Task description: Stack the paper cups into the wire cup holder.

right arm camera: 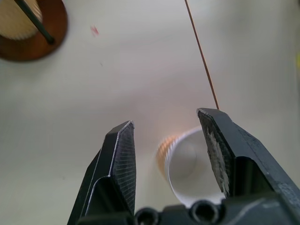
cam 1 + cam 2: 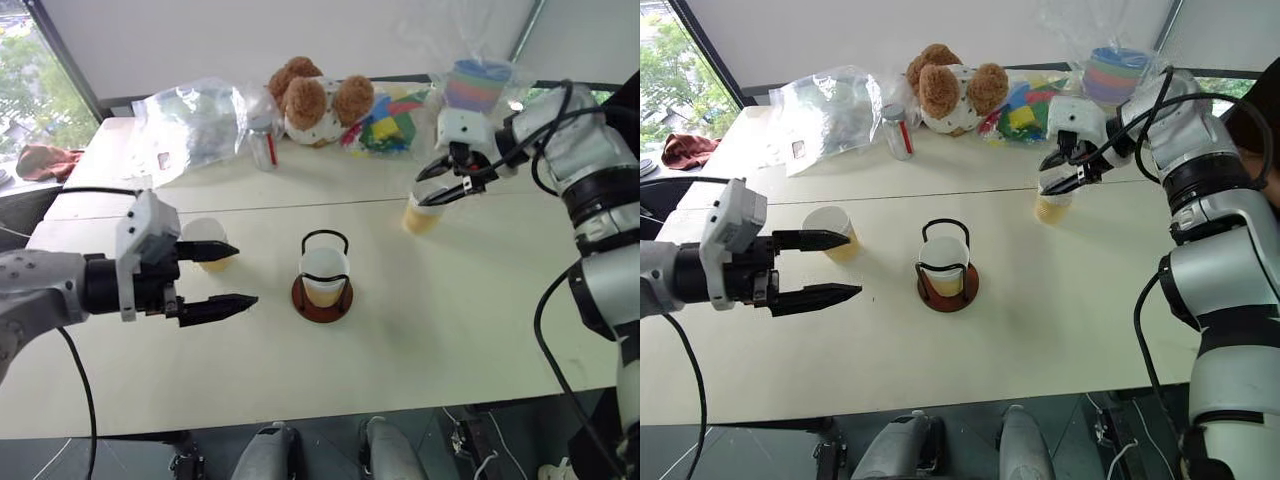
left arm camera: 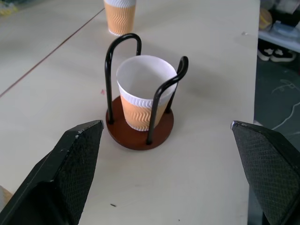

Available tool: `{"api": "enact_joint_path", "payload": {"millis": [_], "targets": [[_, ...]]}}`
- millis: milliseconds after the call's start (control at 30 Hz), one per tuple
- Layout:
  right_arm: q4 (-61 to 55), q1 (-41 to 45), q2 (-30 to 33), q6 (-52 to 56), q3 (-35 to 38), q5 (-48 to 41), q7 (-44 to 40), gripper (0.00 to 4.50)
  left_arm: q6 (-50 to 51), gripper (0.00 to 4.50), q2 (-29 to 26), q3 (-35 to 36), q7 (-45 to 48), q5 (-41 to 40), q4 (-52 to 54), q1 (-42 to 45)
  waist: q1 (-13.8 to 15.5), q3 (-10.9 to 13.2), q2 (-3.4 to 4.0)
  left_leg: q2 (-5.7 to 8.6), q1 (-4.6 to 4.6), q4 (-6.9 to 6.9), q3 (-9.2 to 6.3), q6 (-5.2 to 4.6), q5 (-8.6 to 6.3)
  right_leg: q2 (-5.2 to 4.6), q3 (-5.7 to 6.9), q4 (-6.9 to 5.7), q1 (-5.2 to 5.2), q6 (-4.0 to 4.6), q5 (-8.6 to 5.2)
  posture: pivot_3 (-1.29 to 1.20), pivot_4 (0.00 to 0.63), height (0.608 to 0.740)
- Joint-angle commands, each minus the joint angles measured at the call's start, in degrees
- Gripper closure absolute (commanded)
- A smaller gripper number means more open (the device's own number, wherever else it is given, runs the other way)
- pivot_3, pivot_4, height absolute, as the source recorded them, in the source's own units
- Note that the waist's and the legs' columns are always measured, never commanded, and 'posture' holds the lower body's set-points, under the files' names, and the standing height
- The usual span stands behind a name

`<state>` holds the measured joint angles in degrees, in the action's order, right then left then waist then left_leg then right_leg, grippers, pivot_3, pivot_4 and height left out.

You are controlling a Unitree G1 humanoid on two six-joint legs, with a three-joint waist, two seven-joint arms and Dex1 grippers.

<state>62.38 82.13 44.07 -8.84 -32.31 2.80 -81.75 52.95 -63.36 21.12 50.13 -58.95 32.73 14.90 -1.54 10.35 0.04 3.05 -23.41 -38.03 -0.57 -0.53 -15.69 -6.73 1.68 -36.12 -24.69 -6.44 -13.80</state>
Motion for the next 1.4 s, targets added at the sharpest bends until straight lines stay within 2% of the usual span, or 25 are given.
{"api": "enact_joint_path", "payload": {"millis": [33,367,467,567,867,1000,1133,1233,1400], "targets": [[2.9,0.5,-0.7,-1.7,3.2,2.8,0.7,2.18,-0.8,0.0,-1.1,0.4,0.9,0.5,-0.4,1.5,-0.1,0.0,0.01,0.0,0.0,0.0,0.02,0.0,0.0,-0.01,-0.01,0.0,0.0,0.0,0.0,0.0,0.15,0.74],[6.7,-1.5,-3.6,-3.7,5.9,9.6,5.2,2.18,-0.9,0.0,-0.3,-0.4,0.8,1.5,-0.2,1.3,-0.5,0.0,0.01,0.01,0.0,-0.02,0.02,0.0,0.0,-0.02,-0.02,-0.01,0.03,0.0,0.0,0.0,0.15,0.74],[7.8,-1.5,-4.4,-3.8,6.5,11.1,6.3,3.06,-1.1,0.0,-0.2,-0.6,0.9,1.8,-0.3,1.1,-0.8,0.0,0.01,0.01,0.0,-0.02,0.02,0.0,0.01,-0.02,-0.02,-0.01,0.03,-0.01,0.0,0.0,0.15,0.74],[8.6,-1.5,-4.8,-4.0,6.9,12.2,6.7,4.49,-1.2,0.0,-0.2,-0.4,0.9,2.1,-0.3,0.8,-0.8,0.0,0.01,0.01,0.0,-0.02,0.02,0.01,0.01,-0.02,-0.02,-0.01,0.02,0.0,0.0,0.0,0.15,0.74],[8.9,-0.3,-5.4,-5.4,9.5,13.0,5.7,4.49,-1.5,0.0,-0.1,0.9,1.0,2.8,-0.2,-1.1,-0.9,0.0,0.01,0.01,0.01,-0.02,0.02,0.01,0.01,-0.02,-0.02,-0.01,0.03,-0.01,0.0,0.0,0.15,0.74],[5.3,4.7,-5.2,-7.1,12.0,10.5,-0.8,4.49,-1.7,0.0,-0.6,2.0,1.6,3.1,-0.7,-2.3,-0.9,0.1,0.11,0.01,0.01,-0.02,0.02,0.01,0.01,-0.02,-0.03,-0.01,0.03,-0.01,0.0,0.0,0.15,0.74],[-1.0,8.1,-4.4,-4.9,12.2,4.1,-9.6,4.49,-2.1,0.0,-0.7,2.5,2.2,3.7,-1.0,-3.1,-1.0,0.1,0.12,-0.03,0.01,0.01,0.02,0.01,0.01,0.04,-0.02,-0.03,0.0,-0.01,0.0,0.0,0.15,0.74],[-16.0,8.8,0.7,2.6,4.8,-11.0,-10.8,4.49,-2.2,0.0,-0.8,2.9,2.8,4.2,-1.2,-3.9,-0.7,0.1,0.12,-0.04,0.01,0.01,0.01,0.01,0.0,0.0,-0.01,-0.02,0.01,-0.01,0.0,0.0,0.15,0.74],[-34.2,7.5,7.0,12.2,-1.8,-29.4,-10.8,4.49,-2.9,0.0,-1.3,3.1,3.9,5.6,-2.2,-4.7,-0.2,0.1,0.11,0.0,0.0,0.0,-0.04,-0.03,-0.02,-0.07,0.0,0.0,0.02,-0.01,0.0,0.0,0.15,0.74]]}}
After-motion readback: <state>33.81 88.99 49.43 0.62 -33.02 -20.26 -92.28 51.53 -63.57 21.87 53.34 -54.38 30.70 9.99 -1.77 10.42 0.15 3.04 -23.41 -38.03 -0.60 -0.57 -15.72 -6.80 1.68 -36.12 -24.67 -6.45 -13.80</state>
